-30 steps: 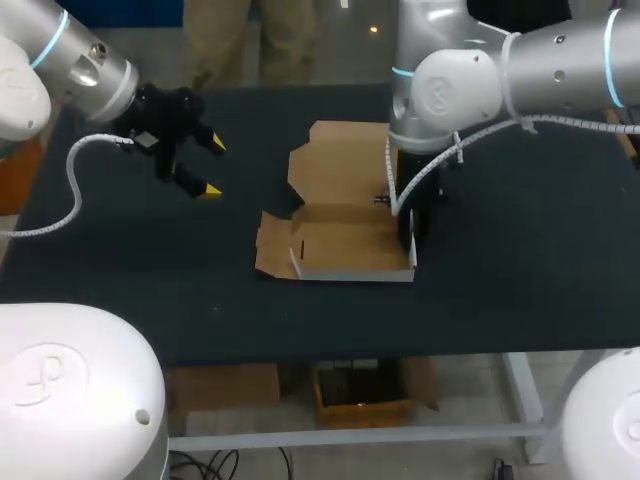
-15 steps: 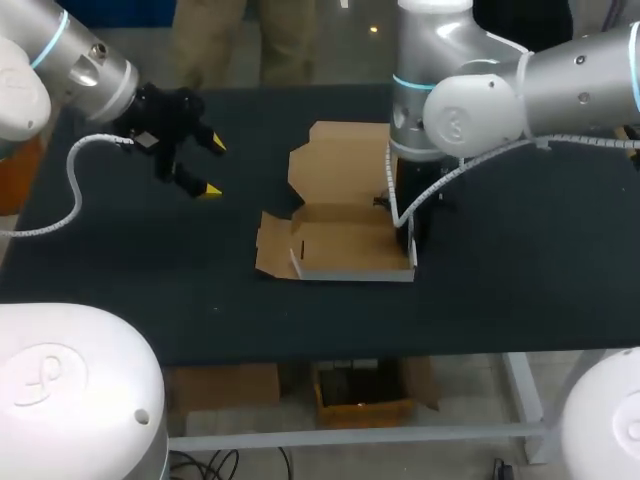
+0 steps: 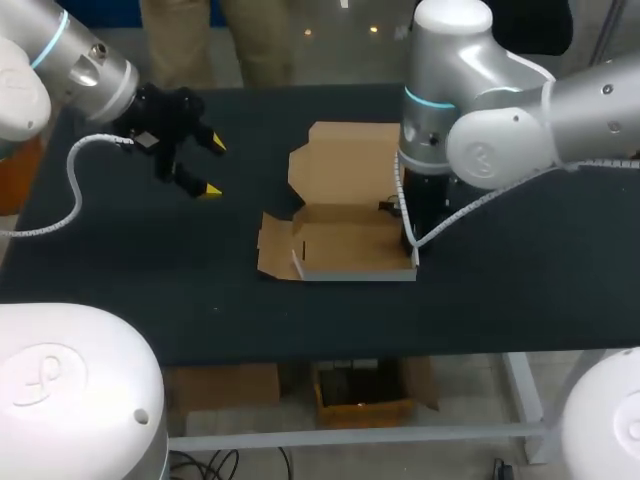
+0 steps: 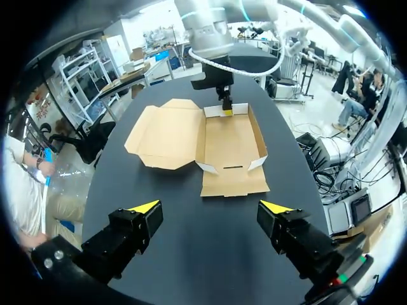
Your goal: Assemble the packaging by folding the flat box into shape, placing the metal phone stand inside, and closing the box properly
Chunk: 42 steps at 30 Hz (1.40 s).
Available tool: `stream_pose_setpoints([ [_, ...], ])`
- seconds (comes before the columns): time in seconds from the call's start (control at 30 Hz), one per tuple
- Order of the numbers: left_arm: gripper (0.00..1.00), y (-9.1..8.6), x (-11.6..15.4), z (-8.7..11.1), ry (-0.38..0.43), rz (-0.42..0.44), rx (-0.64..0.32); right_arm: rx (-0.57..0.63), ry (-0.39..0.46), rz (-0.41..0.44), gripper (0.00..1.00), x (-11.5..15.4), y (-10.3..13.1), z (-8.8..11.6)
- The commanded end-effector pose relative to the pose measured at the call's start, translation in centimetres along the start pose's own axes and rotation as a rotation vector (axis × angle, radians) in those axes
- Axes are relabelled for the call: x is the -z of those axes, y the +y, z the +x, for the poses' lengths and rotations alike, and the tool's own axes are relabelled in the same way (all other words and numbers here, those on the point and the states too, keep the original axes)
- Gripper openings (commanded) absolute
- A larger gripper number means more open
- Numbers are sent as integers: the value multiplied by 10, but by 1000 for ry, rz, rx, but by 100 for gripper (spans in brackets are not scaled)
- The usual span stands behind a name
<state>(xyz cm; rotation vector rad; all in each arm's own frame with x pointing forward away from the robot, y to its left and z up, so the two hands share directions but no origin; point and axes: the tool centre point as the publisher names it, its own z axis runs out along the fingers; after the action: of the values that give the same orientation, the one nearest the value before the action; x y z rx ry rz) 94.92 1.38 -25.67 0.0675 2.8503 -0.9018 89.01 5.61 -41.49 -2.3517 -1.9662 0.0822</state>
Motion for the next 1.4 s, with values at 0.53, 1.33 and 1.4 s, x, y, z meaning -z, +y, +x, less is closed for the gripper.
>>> stream_pose_setpoints([
  [0.53, 100, -1, 1, 0, 4, -4, 1, 8, 4, -66, 9, -1, -2, -2],
  [1.33, 100, -1, 1, 0, 4, -4, 1, 83, -98, -67, 0, 1, 9, 3],
  [1.4, 100, -1, 1, 0, 4, -4, 1, 99, -114, -62, 0, 2, 11, 4],
])
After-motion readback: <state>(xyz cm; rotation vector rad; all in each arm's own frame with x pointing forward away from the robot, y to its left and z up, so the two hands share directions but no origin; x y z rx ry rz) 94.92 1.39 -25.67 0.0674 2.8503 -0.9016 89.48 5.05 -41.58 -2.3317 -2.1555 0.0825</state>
